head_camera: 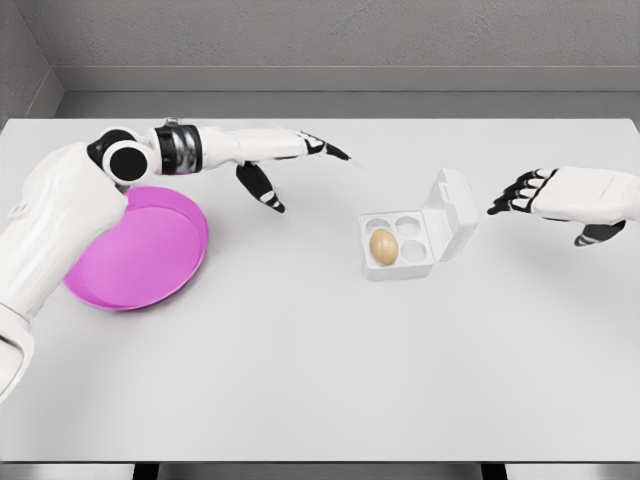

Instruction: Pack egg into the box and close the box lid

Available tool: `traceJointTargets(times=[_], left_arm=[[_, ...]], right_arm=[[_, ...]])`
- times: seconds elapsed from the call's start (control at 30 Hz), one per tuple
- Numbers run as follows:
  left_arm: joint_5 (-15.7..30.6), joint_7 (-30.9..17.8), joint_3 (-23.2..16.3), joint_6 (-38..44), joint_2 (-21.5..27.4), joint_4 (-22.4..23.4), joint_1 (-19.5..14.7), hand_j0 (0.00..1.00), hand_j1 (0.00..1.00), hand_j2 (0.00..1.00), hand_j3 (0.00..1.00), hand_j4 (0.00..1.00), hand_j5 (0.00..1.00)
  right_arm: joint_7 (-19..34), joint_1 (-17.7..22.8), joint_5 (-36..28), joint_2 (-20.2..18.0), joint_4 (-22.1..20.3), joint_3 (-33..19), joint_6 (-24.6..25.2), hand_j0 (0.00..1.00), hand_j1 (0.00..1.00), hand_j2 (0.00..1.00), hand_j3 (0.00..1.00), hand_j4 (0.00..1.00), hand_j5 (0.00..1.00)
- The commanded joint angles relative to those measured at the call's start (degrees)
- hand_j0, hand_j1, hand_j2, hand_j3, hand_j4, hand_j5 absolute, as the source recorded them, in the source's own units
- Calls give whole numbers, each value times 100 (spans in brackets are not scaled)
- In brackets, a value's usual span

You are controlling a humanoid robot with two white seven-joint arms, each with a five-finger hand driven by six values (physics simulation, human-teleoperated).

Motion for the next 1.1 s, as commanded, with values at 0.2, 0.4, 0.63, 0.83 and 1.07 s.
traceJointTargets(times=[0.2,0.4,0.63,0.83,1.07], left_arm=[[439,2,426,15,988,3,132,100,100,100,100,100,100],[554,4,417,15,1085,3,158,100,100,100,100,100,100],[554,4,417,15,1085,3,167,100,100,100,100,100,100],[554,4,417,15,1085,-6,193,100,100,100,100,100,100],[554,4,417,15,1076,3,193,100,100,100,100,100,100]], right_arm=[[-2,44,-32,-25,-548,6,14,100,100,100,100,100,100],[-2,70,-32,-104,-811,6,14,100,100,100,100,100,100],[-2,62,-550,-34,-1233,-55,14,100,100,100,100,100,100],[-2,0,-779,168,-1330,-90,14,100,100,100,100,100,100],[-2,44,-788,151,-1145,-275,14,100,100,100,100,100,100]])
